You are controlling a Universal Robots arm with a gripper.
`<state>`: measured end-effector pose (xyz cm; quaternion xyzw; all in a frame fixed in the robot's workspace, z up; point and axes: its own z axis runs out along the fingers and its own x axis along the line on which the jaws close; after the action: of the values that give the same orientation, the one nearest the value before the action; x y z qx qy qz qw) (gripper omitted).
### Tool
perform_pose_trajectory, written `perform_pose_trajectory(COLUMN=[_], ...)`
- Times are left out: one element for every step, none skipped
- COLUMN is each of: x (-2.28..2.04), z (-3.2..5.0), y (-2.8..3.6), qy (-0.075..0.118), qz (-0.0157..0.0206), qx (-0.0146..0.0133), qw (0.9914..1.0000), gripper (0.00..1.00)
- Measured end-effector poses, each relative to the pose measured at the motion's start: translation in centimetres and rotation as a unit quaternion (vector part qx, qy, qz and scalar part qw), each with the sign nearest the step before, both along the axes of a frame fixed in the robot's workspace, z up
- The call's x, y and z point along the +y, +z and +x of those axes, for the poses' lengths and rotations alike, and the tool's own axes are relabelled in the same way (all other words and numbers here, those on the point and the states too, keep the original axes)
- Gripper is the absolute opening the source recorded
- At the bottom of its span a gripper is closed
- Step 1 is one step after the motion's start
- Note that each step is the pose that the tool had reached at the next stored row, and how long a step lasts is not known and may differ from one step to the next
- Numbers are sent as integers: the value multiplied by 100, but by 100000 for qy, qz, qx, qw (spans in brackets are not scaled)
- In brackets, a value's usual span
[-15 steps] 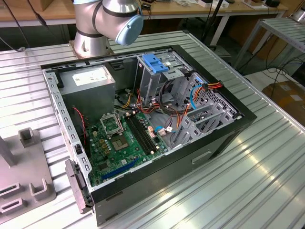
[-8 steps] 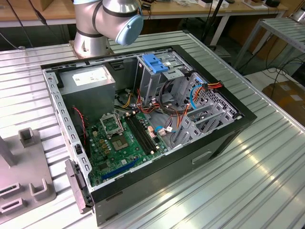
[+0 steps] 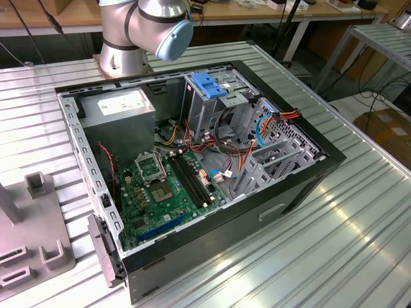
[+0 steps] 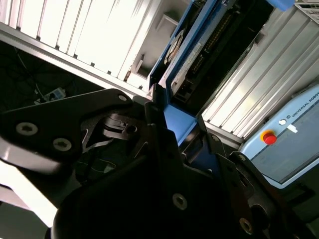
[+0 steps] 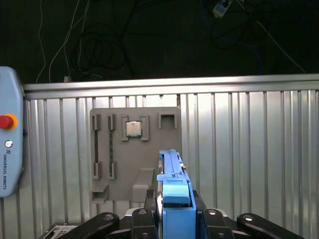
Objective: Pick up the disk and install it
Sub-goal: 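Pick up the disk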
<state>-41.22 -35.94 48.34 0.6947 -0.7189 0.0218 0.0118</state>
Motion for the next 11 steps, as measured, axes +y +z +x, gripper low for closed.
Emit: perform_pose_trajectory(x=[-1, 0, 0, 0, 0, 0, 0, 0, 0, 0, 0], z=[14, 29, 40, 50, 60, 74, 91, 108, 127, 144, 167], y=[0, 0, 0, -1, -1, -1, -1, -1, -1, -1, -2], qy=[2, -2, -2, -2, -4, -3, -2, -3, -3, -4, -5], qz=[1, 1, 0, 2, 3, 3, 3, 4, 4, 2, 5], qx=[-2, -2, 0, -4, -5, -5, 0, 0, -2, -1, -7], qw=[100000, 100000, 100000, 100000, 100000, 100000, 100000, 100000, 100000, 100000, 100000], gripper=[37, 37, 37, 37, 37, 37, 37, 37, 37, 37, 37])
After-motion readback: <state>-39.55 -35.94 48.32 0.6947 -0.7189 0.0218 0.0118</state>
